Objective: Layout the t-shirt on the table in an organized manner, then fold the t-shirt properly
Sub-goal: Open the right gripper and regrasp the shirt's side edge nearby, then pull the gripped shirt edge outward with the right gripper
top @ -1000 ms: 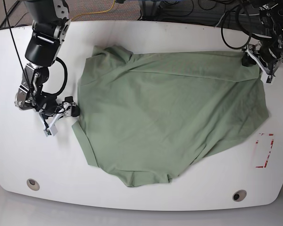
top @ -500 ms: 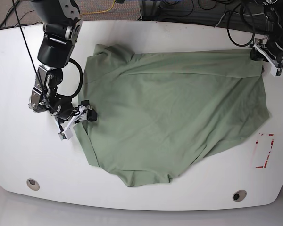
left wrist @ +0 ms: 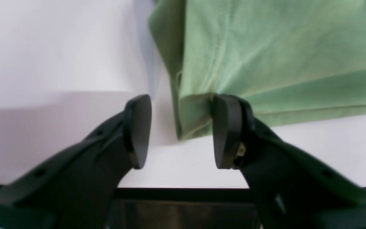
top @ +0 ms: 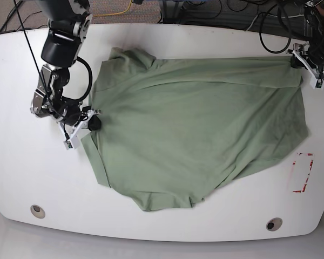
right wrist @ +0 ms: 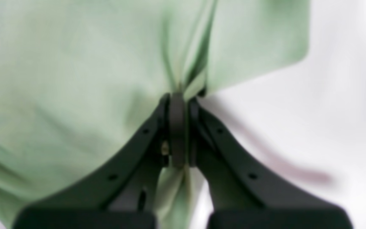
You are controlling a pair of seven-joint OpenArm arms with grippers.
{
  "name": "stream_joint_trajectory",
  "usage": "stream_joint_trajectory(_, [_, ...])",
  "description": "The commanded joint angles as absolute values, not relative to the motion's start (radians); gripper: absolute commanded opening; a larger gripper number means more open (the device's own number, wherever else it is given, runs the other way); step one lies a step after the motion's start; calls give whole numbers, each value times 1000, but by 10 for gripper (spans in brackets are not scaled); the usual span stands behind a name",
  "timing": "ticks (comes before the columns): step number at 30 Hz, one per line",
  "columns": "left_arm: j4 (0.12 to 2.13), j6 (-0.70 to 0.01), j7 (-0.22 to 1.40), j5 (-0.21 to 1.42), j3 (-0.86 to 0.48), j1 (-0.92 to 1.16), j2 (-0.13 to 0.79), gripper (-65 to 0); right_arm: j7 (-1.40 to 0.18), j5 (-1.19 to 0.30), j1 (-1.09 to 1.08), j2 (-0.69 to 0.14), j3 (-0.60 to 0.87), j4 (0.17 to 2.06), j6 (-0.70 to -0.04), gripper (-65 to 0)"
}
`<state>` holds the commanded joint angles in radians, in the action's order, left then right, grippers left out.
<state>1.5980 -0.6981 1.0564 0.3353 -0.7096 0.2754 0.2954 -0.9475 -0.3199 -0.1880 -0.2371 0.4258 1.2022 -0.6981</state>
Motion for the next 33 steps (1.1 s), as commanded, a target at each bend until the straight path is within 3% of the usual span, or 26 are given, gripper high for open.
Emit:
stream_joint_trajectory(13, [1488,-698,1056,334,-642,197,380,-364,-1004,-320,173,-179,608,1592,-698,-650])
stream_joint_trajectory(30, [1494,-698,1056,337,-644,223,390,-364,-1006,-320,306,-148,605,1741,-698,-647])
stream_joint_trajectory(33, [1500,-698,1056,343,-653,223,397,-364,-1006,-320,305,-148,605,1741,-698,-599])
